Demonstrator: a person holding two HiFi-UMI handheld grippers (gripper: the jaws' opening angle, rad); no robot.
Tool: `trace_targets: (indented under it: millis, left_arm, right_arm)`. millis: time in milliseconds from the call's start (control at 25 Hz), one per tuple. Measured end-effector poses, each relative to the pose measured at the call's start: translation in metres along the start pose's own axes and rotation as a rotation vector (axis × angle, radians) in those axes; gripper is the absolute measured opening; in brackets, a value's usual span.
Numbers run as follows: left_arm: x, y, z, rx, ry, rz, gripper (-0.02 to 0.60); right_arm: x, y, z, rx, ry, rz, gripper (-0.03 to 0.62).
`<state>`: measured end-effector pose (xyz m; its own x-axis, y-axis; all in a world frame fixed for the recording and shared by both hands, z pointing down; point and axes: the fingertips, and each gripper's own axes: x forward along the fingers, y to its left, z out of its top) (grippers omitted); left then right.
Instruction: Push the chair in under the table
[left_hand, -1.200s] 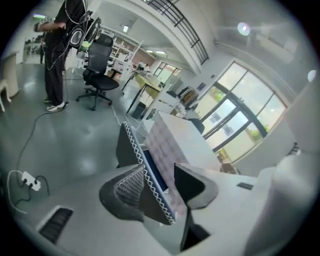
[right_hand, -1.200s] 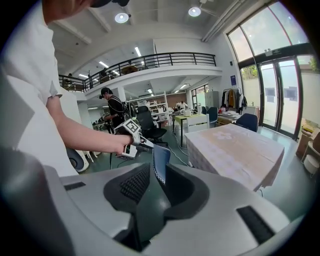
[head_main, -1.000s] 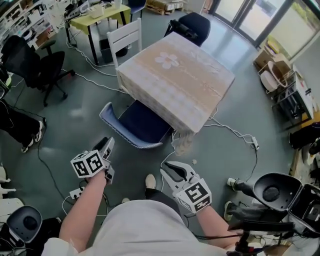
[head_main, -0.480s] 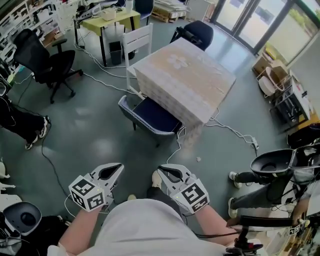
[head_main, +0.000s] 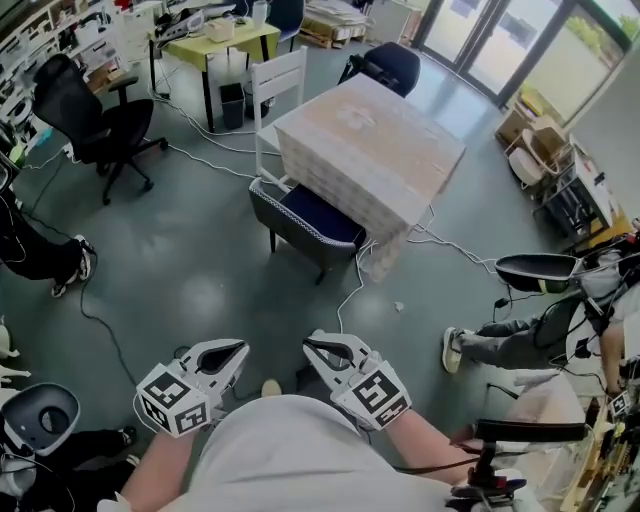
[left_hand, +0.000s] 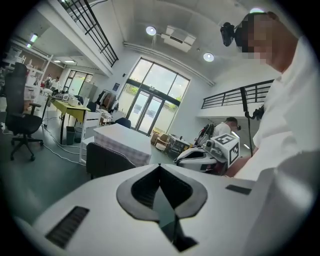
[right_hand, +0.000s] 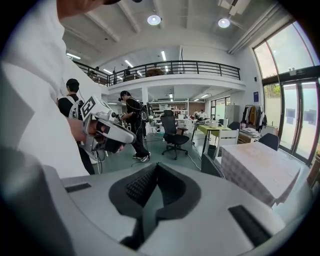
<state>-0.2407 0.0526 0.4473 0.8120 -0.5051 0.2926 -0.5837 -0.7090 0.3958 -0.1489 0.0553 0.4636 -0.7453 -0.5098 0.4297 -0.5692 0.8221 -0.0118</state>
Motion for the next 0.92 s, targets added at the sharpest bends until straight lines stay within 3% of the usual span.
trace_targets:
  millis: [360,920]
  left_arm:
    - [-0.042,0.003,-0.012,-0.053,0.001,0.054,0.009]
    - [-0.047,0.021,-0.039,-0.069,0.042,0.030,0.009]
  right_arm:
    - [0.008,0.041,0.017,-0.031,0.003,0.037,0.014]
    - [0.018,0.059,0.007,-0.015,0.017,0.014,0.014]
